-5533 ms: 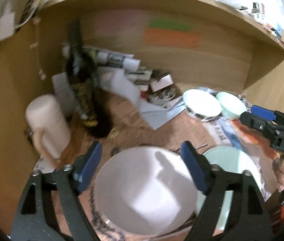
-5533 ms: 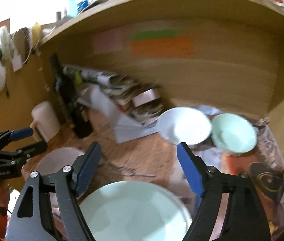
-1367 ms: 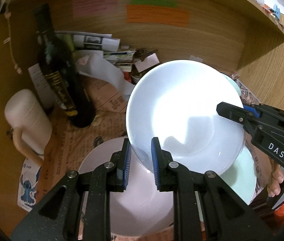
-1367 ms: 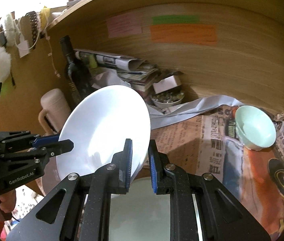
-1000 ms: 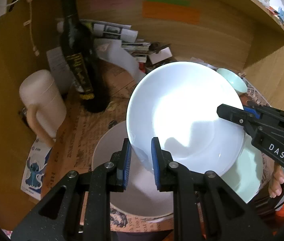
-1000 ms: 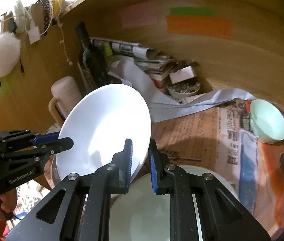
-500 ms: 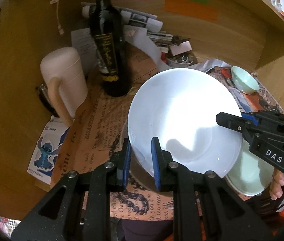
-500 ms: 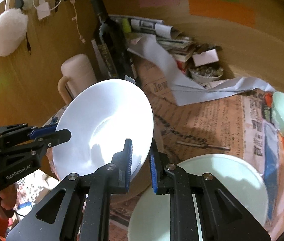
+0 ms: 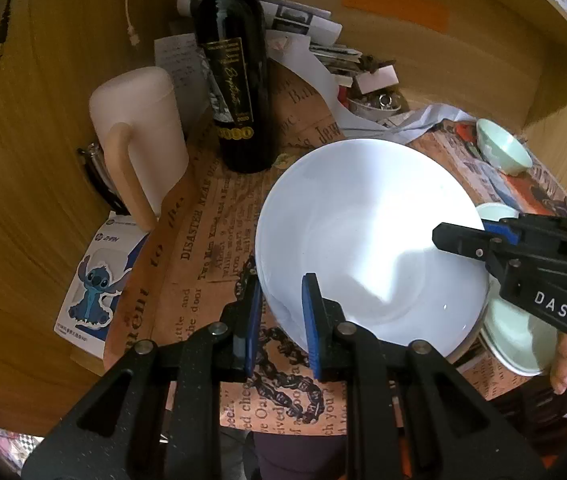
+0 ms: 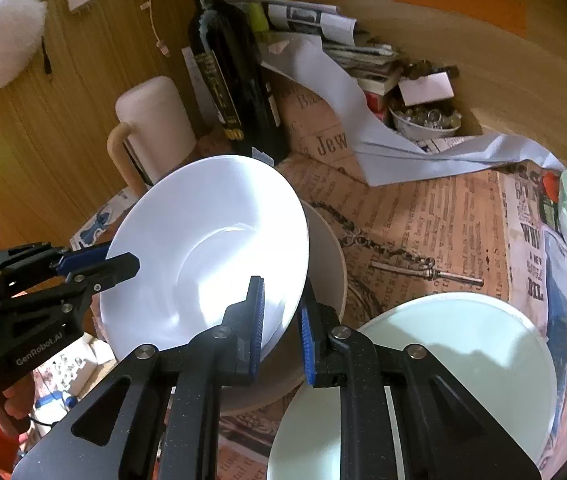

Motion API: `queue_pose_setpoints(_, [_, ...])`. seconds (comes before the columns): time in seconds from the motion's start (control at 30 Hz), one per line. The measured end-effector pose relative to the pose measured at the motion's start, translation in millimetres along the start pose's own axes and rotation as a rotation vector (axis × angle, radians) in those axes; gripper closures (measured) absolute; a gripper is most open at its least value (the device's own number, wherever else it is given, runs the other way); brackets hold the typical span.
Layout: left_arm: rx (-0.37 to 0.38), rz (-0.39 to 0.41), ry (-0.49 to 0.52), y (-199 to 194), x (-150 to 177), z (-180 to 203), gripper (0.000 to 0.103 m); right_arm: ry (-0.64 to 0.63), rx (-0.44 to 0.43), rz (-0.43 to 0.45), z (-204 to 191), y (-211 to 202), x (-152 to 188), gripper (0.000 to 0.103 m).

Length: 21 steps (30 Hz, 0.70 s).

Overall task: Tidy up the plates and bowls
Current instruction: 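Carry the white bowl with both grippers over the pinkish bowl and lower it, then open both grippers to release the white bowl onto the stack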

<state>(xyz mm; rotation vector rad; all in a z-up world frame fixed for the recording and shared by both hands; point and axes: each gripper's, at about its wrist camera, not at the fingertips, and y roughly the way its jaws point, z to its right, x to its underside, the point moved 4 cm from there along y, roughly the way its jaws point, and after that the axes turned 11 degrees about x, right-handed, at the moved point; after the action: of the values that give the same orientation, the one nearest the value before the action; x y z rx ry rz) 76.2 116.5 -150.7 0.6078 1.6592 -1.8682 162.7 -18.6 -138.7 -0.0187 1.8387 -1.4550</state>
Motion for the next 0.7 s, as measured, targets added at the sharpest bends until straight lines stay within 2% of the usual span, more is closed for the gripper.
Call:
queue_pose_setpoints(0.17, [0.000,-0.006,0.005,5,0,0,0.083,-0.031,0.049,0.001,-1,2,1,0.082])
queue_pose_setpoints(0.33, [-0.002,-0.004,0.008,5,0,1,0.083,-0.078,0.066,0.005,-7,3,1,0.075])
queue_pose_setpoints(0.43, [-0.001,-0.010,0.004,6,0,0,0.083,-0.101,0.070,0.014,-12,3,2,0.068])
queue_pose_setpoints(0.5, [0.003,-0.019,-0.002,9,0,-1,0.083,-0.109,0.078,0.017,-13,3,2,0.068])
queue_pose_setpoints(0.7, [-0.006,-0.002,0.011,4,-6,2,0.083,-0.076,0.039,-0.004,-6,1,-2,0.065])
